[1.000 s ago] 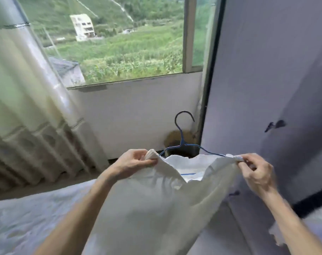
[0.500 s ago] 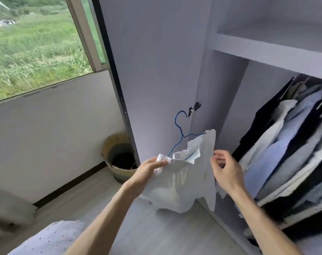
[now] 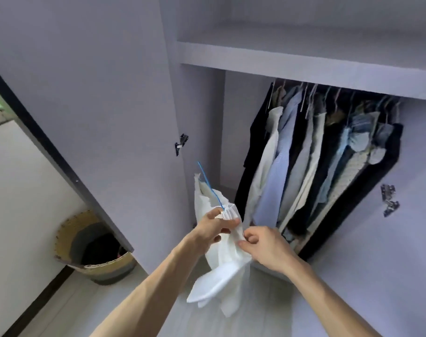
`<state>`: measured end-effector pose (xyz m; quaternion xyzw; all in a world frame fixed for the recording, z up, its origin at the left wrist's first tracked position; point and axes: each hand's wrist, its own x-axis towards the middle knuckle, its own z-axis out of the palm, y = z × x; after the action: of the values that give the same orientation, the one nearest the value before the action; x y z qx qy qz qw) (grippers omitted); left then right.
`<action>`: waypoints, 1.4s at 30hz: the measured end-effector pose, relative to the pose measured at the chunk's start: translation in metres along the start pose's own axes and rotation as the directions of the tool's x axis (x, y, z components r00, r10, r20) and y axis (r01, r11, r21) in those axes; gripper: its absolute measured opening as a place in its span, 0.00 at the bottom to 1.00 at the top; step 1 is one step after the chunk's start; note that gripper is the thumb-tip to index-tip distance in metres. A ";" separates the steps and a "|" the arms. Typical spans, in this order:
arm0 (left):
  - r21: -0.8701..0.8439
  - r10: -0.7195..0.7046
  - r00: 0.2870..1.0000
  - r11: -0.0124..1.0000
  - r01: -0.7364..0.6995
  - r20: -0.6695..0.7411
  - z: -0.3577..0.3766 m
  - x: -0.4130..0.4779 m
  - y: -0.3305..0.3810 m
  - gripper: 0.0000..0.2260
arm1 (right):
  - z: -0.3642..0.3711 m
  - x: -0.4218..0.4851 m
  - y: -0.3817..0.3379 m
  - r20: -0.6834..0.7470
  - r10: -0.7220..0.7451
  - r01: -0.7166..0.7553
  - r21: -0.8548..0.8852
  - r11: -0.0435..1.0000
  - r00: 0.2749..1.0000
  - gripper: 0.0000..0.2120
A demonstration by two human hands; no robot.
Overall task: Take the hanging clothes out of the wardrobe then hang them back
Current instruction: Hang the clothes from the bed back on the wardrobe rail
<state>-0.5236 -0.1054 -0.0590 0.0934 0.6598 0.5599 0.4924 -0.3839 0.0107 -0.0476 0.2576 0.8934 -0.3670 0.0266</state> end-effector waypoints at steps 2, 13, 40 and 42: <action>0.048 0.001 1.000 0.999 0.000 -0.017 0.010 0.003 0.002 0.15 | -0.005 -0.002 0.003 -0.027 0.000 -0.003 -0.091 0.996 1.000 0.13; 0.564 0.154 0.982 0.804 -0.188 0.108 0.002 0.008 0.050 0.07 | 0.003 0.000 -0.002 -0.060 0.045 -0.046 -0.014 0.999 0.997 0.13; 0.985 0.888 0.426 -0.168 -0.050 0.173 -0.031 0.170 0.350 0.29 | -0.144 0.299 -0.031 -0.346 0.008 0.117 0.339 0.933 0.938 0.09; 0.988 0.923 0.356 -0.123 -0.089 0.147 -0.027 0.182 0.349 0.27 | -0.156 0.314 -0.031 -0.373 0.010 0.124 0.334 0.934 0.928 0.10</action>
<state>-0.7843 0.1238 0.1284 0.4497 0.8371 0.1732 -0.2588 -0.6487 0.2349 0.0114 0.2958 0.8095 -0.4665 -0.1988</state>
